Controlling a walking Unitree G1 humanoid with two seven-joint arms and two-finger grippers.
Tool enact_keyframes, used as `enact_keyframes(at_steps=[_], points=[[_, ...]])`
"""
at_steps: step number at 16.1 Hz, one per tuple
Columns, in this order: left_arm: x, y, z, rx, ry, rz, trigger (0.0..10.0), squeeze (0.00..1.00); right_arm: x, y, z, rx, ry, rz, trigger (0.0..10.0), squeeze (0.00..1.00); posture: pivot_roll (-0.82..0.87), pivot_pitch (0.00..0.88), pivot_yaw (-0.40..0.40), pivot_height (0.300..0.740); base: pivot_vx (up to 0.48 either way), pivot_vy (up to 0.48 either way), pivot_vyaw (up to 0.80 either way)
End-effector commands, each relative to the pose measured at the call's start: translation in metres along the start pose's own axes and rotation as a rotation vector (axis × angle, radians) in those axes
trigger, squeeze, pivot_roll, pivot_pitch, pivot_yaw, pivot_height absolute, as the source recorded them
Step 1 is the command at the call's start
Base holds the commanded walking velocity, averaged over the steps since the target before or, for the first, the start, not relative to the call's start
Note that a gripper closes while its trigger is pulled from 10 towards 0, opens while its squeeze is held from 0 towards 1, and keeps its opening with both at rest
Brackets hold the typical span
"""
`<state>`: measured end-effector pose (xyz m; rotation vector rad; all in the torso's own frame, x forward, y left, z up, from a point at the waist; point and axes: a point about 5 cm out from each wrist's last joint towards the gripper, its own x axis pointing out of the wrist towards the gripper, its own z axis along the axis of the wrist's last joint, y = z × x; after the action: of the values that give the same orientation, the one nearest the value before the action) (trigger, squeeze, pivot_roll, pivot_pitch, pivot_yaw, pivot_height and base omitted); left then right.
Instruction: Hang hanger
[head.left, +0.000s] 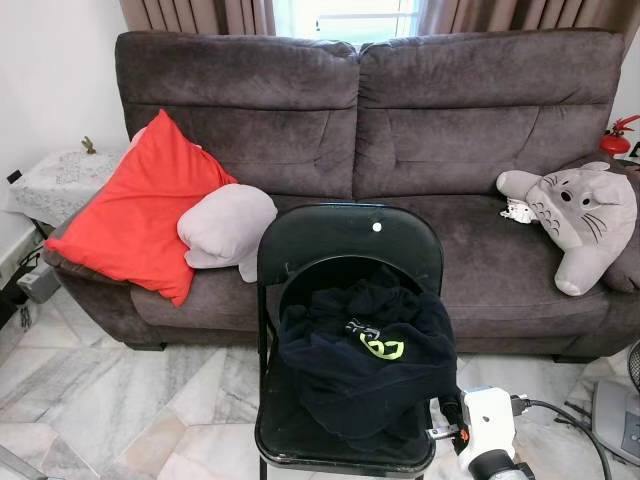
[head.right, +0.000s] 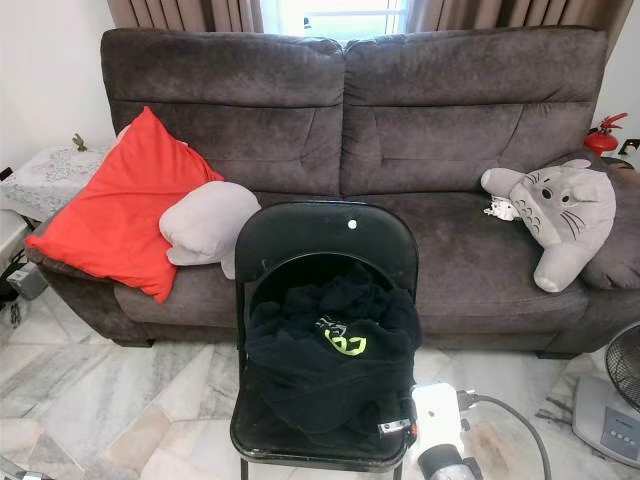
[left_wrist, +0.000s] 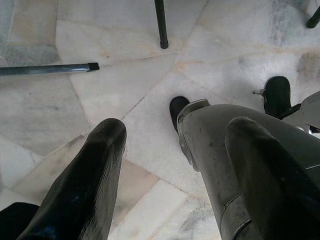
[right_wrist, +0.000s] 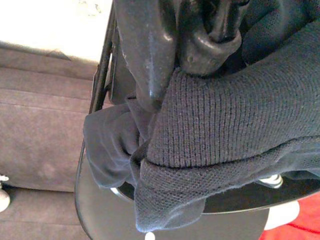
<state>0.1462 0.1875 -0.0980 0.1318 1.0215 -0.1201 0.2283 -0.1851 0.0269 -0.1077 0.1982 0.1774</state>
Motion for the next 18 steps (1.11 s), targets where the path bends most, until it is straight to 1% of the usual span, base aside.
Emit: enact_keyframes(at_steps=[1,2,3,4,5,6,7,9,10,13,15,16,17,18], points=[[-0.001,0.003,-0.006,0.017,0.027,0.0,10.0,0.0,0.002,-0.002,0.007,-0.008,-0.017,-0.013,0.0,0.0,0.0,0.004,0.058,0.74,0.0,0.0,0.0],[-0.001,0.003,-0.006,0.015,0.026,0.0,10.0,0.0,0.004,-0.003,0.014,-0.016,-0.036,-0.02,0.0,0.0,0.0,0.003,0.058,0.74,0.0,0.0,0.0],[-0.001,0.003,-0.006,0.015,0.027,0.002,10.0,0.0,0.006,-0.008,0.029,-0.039,-0.09,-0.052,0.0,0.0,0.0,0.003,0.058,0.74,0.0,0.0,0.0],[-0.001,0.003,-0.006,0.015,0.027,0.002,10.0,0.0,0.007,-0.01,0.035,-0.046,-0.109,-0.07,0.0,0.0,-0.01,0.002,0.058,0.74,0.0,0.0,0.0],[-0.001,0.003,-0.006,0.016,0.029,0.002,10.0,0.0,0.012,-0.022,0.065,-0.064,-0.218,-0.174,0.0,0.0,-0.01,0.003,0.059,0.74,0.0,0.0,0.0],[-0.001,0.003,-0.006,0.019,0.031,0.001,10.0,0.0,0.015,-0.025,0.09,-0.077,-0.303,-0.196,0.0,0.0,-0.01,0.003,0.059,0.74,0.0,0.0,0.0],[-0.001,0.003,-0.006,0.019,0.031,0.001,10.0,0.0,0.016,-0.023,0.099,-0.086,-0.33,-0.183,0.0,0.0,-0.01,0.003,0.059,0.74,0.0,0.0,0.0],[-0.001,0.002,-0.006,0.018,0.031,-0.001,10.0,0.0,0.02,-0.014,0.126,-0.121,-0.406,-0.124,0.0,0.0,-0.01,0.0,0.055,0.74,0.0,0.0,0.0],[-0.001,0.002,-0.006,0.016,0.03,-0.002,10.0,0.0,0.021,-0.011,0.143,-0.13,-0.458,-0.12,0.0,0.0,-0.01,0.0,0.054,0.74,0.0,0.0,0.0],[-0.001,0.001,-0.006,0.016,0.029,-0.002,10.0,0.0,0.02,-0.007,0.163,-0.149,-0.494,-0.095,0.0,0.0,-0.01,0.0,0.053,0.74,0.0,0.0,0.0],[-0.001,0.001,-0.006,0.016,0.029,-0.002,10.0,0.0,0.019,-0.008,0.164,-0.13,-0.483,-0.101,0.0,0.0,-0.01,0.0,0.051,0.74,0.0,0.0,0.0],[-0.001,0.001,-0.005,0.015,0.029,-0.002,10.0,0.0,0.018,-0.011,0.159,-0.095,-0.452,-0.125,0.0,0.0,-0.01,0.0,0.051,0.74,0.0,0.0,0.0],[-0.001,0.001,-0.006,0.016,0.029,-0.003,10.0,0.0,0.016,-0.013,0.158,-0.091,-0.447,-0.13,0.0,0.0,-0.01,0.0,0.052,0.74,0.0,0.0,0.0],[-0.001,0.001,-0.006,0.016,0.029,-0.003,10.0,0.0,0.012,-0.012,0.164,-0.092,-0.461,-0.118,0.0,0.0,-0.02,0.0,0.053,0.74,0.0,0.0,0.0]])
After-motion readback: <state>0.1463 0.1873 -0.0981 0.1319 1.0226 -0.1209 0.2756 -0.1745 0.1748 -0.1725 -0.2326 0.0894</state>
